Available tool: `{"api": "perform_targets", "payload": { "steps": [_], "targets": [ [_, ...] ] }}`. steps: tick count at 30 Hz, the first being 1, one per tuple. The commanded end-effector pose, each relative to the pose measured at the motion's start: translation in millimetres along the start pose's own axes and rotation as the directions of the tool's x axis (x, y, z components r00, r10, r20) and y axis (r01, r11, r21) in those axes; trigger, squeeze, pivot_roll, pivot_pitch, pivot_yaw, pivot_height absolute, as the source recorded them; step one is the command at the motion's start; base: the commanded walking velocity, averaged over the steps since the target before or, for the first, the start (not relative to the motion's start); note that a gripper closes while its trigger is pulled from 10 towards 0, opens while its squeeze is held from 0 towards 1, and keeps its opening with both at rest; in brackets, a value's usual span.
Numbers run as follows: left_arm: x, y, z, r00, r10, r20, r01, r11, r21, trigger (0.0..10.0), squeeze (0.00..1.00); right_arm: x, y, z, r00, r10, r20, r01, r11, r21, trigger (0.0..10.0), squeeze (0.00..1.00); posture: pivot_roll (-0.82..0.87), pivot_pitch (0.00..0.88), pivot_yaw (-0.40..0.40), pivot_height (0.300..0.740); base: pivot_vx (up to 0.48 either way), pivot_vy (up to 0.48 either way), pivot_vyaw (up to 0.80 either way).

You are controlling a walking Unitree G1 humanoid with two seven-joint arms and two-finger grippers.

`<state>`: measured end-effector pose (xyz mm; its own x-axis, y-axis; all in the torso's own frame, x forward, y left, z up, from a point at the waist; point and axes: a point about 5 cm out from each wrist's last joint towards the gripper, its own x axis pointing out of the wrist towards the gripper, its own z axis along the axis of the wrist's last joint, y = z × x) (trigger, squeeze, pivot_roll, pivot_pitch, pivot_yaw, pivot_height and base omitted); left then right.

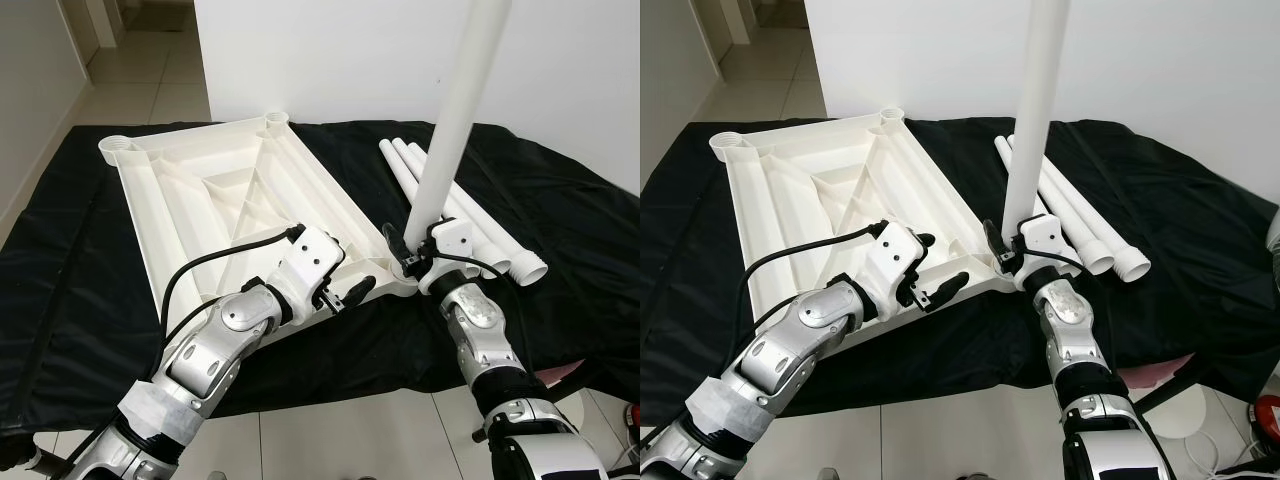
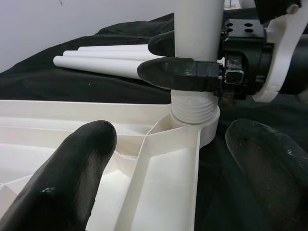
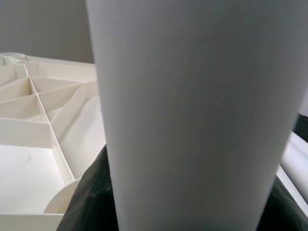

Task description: Building children table

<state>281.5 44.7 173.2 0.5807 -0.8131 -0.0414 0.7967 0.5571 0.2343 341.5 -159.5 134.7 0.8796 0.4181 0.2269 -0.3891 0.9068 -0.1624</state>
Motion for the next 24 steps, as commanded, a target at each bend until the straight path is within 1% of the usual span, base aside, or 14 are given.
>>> {"api": "perform_targets", "payload": {
  "steps": [1,2,5,6,8,9,10,12,13,14,17,19,24],
  "targets": [
    [-2.4,-5.8,-1.1,0.995,-0.100,-0.008,0.100,0.995,-0.007,10.0,0.00,-10.0,10.8,-20.5,0.996,0.044,-0.083,-0.039,0.998,0.056,10.0,0.00,0.08,0.082,-0.036,0.740,0.000,0.000,0.00],
    [-2.9,-5.3,-0.6,0.995,-0.098,-0.008,0.098,0.995,-0.008,10.0,0.00,-13.0,9.0,-24.9,0.995,0.034,-0.098,-0.025,0.996,0.089,10.0,0.00,0.07,0.085,-0.033,0.740,0.000,0.000,0.00],
    [-2.9,-5.3,-0.6,0.995,-0.098,-0.008,0.098,0.995,-0.008,10.0,0.00,-13.0,9.0,-24.9,0.995,0.034,-0.098,-0.025,0.996,0.089,10.0,0.00,0.07,0.085,-0.033,0.740,0.000,0.000,0.00],
    [-3.3,-4.8,0.0,0.995,-0.096,-0.007,0.096,0.995,-0.007,10.0,0.00,-14.8,8.3,-28.4,0.994,0.026,-0.107,-0.011,0.991,0.132,10.0,0.00,0.07,0.087,-0.030,0.740,0.000,0.000,0.00],
    [-3.3,-4.8,0.0,0.995,-0.096,-0.007,0.096,0.995,-0.007,10.0,0.00,-14.8,8.3,-28.4,0.994,0.026,-0.107,-0.011,0.991,0.132,10.0,0.00,0.07,0.087,-0.030,0.740,0.000,0.000,0.00],
    [-3.2,-4.6,0.8,0.995,-0.097,-0.006,0.097,0.995,-0.006,10.0,0.00,-15.3,8.4,-32.5,0.992,0.014,-0.127,0.008,0.985,0.171,10.0,0.00,0.07,0.086,-0.030,0.740,0.000,0.000,0.00],
    [-3.2,-4.6,0.8,0.995,-0.097,-0.006,0.097,0.995,-0.006,10.0,0.00,-15.3,8.4,-32.5,0.992,0.014,-0.127,0.008,0.985,0.171,10.0,0.00,0.07,0.086,-0.030,0.740,0.000,0.000,0.00],
    [-3.0,-3.6,2.9,0.996,-0.093,-0.002,0.093,0.996,-0.002,10.0,0.00,-13.2,12.1,-38.2,0.987,0.003,-0.163,0.035,0.973,0.229,10.0,0.00,0.07,0.086,-0.030,0.740,0.000,0.000,0.00],
    [-3.0,-3.6,2.9,0.996,-0.093,-0.002,0.093,0.996,-0.002,10.0,0.00,-13.2,12.1,-38.2,0.987,0.003,-0.163,0.035,0.973,0.229,10.0,0.00,0.07,0.086,-0.030,0.740,0.000,0.000,0.00],
    [-3.0,-3.5,3.6,0.996,-0.092,0.000,0.092,0.996,-0.002,10.0,0.00,-11.5,13.4,-39.4,0.984,0.003,-0.177,0.042,0.968,0.249,10.0,0.00,0.07,0.089,-0.030,0.740,0.000,0.000,0.00],
    [-2.9,-3.4,3.9,0.996,-0.091,0.001,0.091,0.996,-0.002,10.0,0.00,-10.4,13.9,-40.0,0.983,0.004,-0.186,0.045,0.965,0.258,10.0,0.00,0.07,0.087,-0.031,0.740,0.000,0.000,0.00],
    [-2.8,-3.6,4.3,0.996,-0.090,0.002,0.090,0.996,-0.001,10.0,0.00,-8.5,13.9,-41.8,0.976,0.013,-0.219,0.045,0.965,0.257,10.0,0.00,0.07,0.087,-0.034,0.740,0.000,0.000,0.00],
    [-2.5,-4.0,5.0,0.996,-0.089,0.004,0.089,0.996,-0.002,10.0,0.00,-7.6,13.6,-45.2,0.965,0.010,-0.264,0.059,0.966,0.253,10.0,0.00,0.08,0.086,-0.035,0.740,0.000,0.000,0.00]
  ]
}}
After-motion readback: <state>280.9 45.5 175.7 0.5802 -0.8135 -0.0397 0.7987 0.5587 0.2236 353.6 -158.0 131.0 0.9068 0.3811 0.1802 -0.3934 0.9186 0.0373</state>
